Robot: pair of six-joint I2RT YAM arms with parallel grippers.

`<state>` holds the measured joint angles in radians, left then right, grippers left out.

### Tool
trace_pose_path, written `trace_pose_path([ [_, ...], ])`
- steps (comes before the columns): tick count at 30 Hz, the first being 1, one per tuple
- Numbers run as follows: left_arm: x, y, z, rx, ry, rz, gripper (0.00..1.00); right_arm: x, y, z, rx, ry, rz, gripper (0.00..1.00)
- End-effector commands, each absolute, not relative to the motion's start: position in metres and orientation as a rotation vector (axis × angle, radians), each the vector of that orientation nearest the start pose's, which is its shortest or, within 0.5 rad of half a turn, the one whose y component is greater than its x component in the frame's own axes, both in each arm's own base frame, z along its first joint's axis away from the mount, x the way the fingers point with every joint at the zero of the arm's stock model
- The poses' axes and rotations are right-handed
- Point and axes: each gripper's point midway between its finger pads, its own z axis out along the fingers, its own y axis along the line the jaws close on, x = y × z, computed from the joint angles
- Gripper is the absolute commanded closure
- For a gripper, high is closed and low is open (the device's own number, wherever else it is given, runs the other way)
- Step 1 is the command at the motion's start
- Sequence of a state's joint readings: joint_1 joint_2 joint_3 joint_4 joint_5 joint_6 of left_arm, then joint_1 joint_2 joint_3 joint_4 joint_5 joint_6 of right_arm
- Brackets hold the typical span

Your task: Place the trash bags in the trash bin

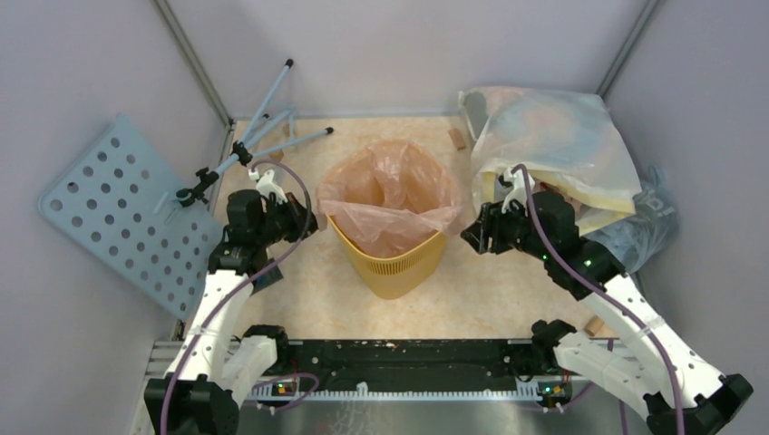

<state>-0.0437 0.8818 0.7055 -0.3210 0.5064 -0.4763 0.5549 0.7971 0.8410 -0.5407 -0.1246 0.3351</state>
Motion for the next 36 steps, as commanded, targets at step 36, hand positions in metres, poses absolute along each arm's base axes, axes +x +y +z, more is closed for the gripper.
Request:
trace_pose_path([
  [36,0.282,-0.114,0.231,-0.064,2.007,-0.831,1.00,0.214,0.356,0.360,-1.125,1.783,1.079,0.53],
])
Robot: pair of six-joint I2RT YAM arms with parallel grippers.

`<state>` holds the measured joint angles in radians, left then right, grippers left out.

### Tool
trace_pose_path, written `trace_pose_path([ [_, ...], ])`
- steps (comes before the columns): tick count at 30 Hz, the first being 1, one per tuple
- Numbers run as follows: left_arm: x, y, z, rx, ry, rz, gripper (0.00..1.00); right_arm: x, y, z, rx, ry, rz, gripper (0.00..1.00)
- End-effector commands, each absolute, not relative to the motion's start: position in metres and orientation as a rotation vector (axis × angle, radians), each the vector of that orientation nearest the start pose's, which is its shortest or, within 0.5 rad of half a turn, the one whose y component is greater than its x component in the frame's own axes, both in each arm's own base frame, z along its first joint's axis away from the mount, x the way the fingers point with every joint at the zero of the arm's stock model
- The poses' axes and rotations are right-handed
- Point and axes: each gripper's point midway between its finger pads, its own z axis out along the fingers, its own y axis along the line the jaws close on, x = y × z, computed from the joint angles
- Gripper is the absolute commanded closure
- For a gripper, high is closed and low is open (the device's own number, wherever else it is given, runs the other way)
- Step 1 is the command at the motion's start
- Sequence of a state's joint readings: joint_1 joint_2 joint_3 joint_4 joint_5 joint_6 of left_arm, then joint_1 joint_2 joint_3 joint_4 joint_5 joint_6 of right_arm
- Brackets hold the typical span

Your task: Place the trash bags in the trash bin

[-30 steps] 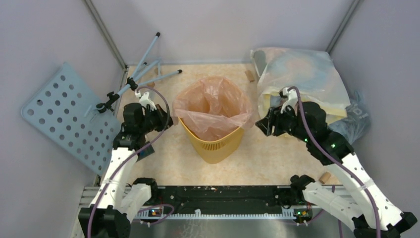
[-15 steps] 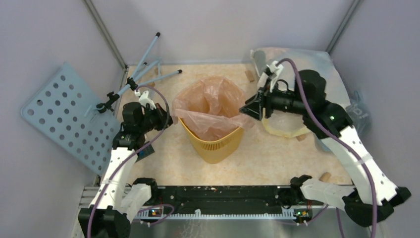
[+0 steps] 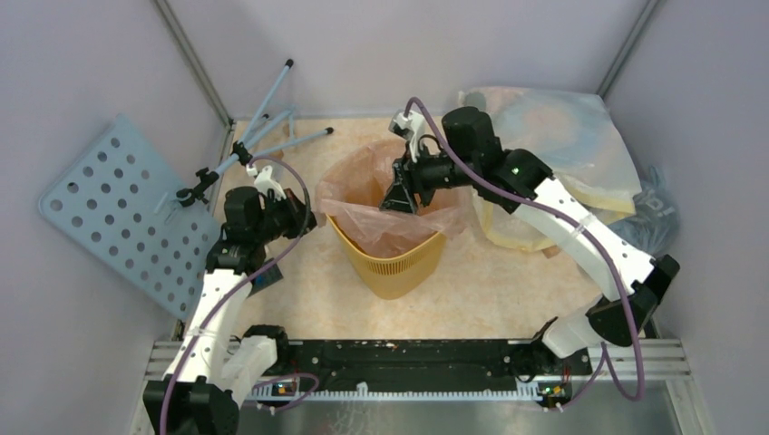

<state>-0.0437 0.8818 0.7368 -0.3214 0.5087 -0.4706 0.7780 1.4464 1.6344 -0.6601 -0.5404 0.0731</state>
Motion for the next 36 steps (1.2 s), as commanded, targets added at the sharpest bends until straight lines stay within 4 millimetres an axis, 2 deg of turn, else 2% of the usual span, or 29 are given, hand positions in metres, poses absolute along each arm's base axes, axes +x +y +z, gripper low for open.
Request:
trace_pose_path([
  [1,0.283,-0.114,0.231,-0.063,2.008,-0.829,1.00,0.210,0.361,0.356,-1.150,1.789,1.090,0.53],
  [7,0.283,-0.113,0.230,-0.060,2.007,-0.820,1.00,0.186,0.367,0.340,-1.249,1.825,1.129,0.53],
  [12,0.283,-0.113,0.230,-0.057,2.009,-0.816,1.00,0.163,0.363,0.356,-1.267,1.760,1.237,0.67],
  [16,0.283,-0.112,0.229,-0.060,2.013,-0.811,1.00,0.146,0.358,0.365,-1.266,1.720,1.299,0.67],
  [18,0.282,-0.112,0.228,-0.061,2.014,-0.809,1.00,0.138,0.358,0.361,-1.278,1.728,1.321,0.68],
  [22,0.281,-0.111,0.227,-0.065,2.016,-0.805,1.00,0.129,0.357,0.350,-1.276,1.770,1.330,0.82],
  [24,0.281,-0.111,0.228,-0.065,2.014,-0.802,1.00,0.124,0.357,0.346,-1.273,1.778,1.324,0.86],
  [26,0.281,-0.111,0.229,-0.064,2.013,-0.801,1.00,0.129,0.355,0.343,-1.243,1.807,1.277,0.91],
  [32,0.282,-0.111,0.231,-0.065,2.011,-0.802,1.00,0.154,0.349,0.339,-1.175,1.846,1.091,0.83],
  [36,0.281,-0.110,0.231,-0.066,2.010,-0.797,1.00,0.165,0.350,0.343,-1.155,1.818,1.038,0.63],
])
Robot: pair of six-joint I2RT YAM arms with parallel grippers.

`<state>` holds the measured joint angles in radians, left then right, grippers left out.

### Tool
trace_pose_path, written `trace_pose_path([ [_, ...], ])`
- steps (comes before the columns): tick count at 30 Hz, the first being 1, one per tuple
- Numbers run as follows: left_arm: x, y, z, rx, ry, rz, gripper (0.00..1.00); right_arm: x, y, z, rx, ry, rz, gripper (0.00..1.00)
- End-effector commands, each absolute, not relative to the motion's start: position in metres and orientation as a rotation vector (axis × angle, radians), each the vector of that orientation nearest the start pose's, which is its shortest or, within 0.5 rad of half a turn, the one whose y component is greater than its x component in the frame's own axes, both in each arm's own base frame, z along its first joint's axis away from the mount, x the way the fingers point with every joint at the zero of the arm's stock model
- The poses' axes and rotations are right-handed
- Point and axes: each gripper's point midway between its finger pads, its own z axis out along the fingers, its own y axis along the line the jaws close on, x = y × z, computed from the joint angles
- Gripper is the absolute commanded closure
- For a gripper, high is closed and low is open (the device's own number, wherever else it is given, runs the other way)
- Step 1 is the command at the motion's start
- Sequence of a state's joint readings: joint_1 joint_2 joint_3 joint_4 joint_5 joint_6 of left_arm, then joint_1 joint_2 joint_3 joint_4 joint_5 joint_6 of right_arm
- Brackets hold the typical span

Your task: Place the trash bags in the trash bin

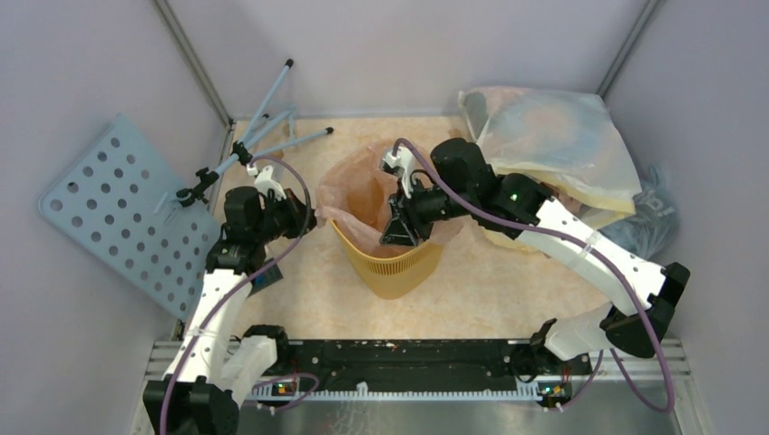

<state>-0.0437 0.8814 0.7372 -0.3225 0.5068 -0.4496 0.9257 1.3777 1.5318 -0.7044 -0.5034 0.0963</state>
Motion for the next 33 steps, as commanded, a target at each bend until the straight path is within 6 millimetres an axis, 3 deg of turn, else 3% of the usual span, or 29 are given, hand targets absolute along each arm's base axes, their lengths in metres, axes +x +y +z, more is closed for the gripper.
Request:
trace_pose_path([
  [1,0.282,-0.110,0.231,-0.065,2.010,-0.797,1.00,0.168,0.350,0.345,-1.150,1.805,1.023,0.59],
  [7,0.282,-0.110,0.232,-0.066,2.010,-0.797,1.00,0.181,0.355,0.358,-1.124,1.772,0.978,0.36],
  [11,0.282,-0.110,0.230,-0.067,2.014,-0.799,1.00,0.187,0.369,0.341,-1.166,1.837,0.987,0.25],
  [15,0.282,-0.111,0.230,-0.063,2.016,-0.800,1.00,0.171,0.387,0.328,-1.260,1.867,1.133,0.20],
  [18,0.282,-0.111,0.229,-0.063,2.020,-0.799,1.00,0.161,0.395,0.332,-1.286,1.849,1.235,0.25],
  [22,0.282,-0.110,0.229,-0.062,2.019,-0.796,1.00,0.146,0.398,0.349,-1.314,1.795,1.352,0.52],
  [24,0.282,-0.110,0.229,-0.060,2.019,-0.796,1.00,0.138,0.396,0.359,-1.319,1.759,1.399,0.59],
  [28,0.281,-0.110,0.228,-0.061,2.021,-0.793,1.00,0.124,0.389,0.372,-1.322,1.703,1.465,0.61],
  [33,0.281,-0.110,0.226,-0.064,2.026,-0.796,1.00,0.109,0.384,0.372,-1.334,1.692,1.517,0.65],
])
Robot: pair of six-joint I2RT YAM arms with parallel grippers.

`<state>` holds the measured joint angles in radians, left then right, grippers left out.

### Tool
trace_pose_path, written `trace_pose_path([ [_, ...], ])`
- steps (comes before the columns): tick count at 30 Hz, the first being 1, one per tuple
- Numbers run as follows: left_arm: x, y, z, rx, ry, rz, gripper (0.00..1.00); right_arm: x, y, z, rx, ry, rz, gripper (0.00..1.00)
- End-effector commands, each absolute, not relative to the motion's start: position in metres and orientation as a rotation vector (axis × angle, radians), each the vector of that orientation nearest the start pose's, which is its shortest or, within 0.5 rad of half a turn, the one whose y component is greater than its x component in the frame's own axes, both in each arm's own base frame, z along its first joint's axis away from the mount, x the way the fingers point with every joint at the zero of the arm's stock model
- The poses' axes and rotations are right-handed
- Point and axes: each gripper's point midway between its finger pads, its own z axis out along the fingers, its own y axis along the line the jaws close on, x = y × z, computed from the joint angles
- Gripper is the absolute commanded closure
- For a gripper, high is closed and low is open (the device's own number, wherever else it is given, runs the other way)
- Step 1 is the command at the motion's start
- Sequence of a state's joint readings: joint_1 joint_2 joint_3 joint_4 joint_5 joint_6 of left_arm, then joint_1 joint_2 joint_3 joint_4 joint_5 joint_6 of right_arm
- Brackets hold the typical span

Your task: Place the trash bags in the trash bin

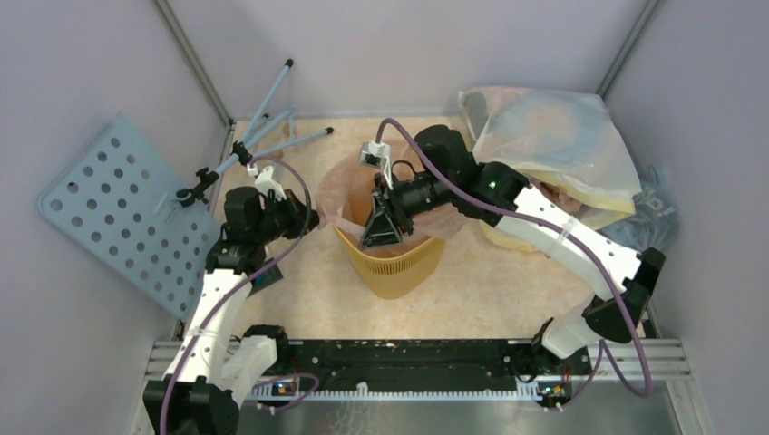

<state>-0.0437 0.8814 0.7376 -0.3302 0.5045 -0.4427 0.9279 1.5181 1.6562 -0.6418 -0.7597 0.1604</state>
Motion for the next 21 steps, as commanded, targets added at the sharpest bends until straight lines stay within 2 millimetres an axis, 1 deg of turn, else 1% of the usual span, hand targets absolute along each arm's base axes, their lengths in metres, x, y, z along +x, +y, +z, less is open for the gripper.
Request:
trace_pose_path([
  [1,0.281,-0.110,0.226,-0.064,2.026,-0.796,1.00,0.108,0.383,0.370,-1.335,1.696,1.518,0.66],
  [5,0.281,-0.110,0.225,-0.065,2.026,-0.795,1.00,0.105,0.381,0.365,-1.332,1.712,1.502,0.66],
  [10,0.281,-0.109,0.224,-0.071,2.031,-0.792,1.00,0.094,0.381,0.355,-1.365,1.736,1.477,0.66],
  [16,0.283,-0.109,0.222,-0.075,2.036,-0.789,1.00,0.095,0.377,0.330,-1.372,1.832,1.364,0.79],
  [17,0.283,-0.109,0.222,-0.075,2.037,-0.788,1.00,0.094,0.375,0.327,-1.377,1.846,1.344,0.79],
  [21,0.284,-0.107,0.222,-0.078,2.038,-0.772,1.00,0.091,0.370,0.314,-1.391,1.887,1.252,0.72],
])
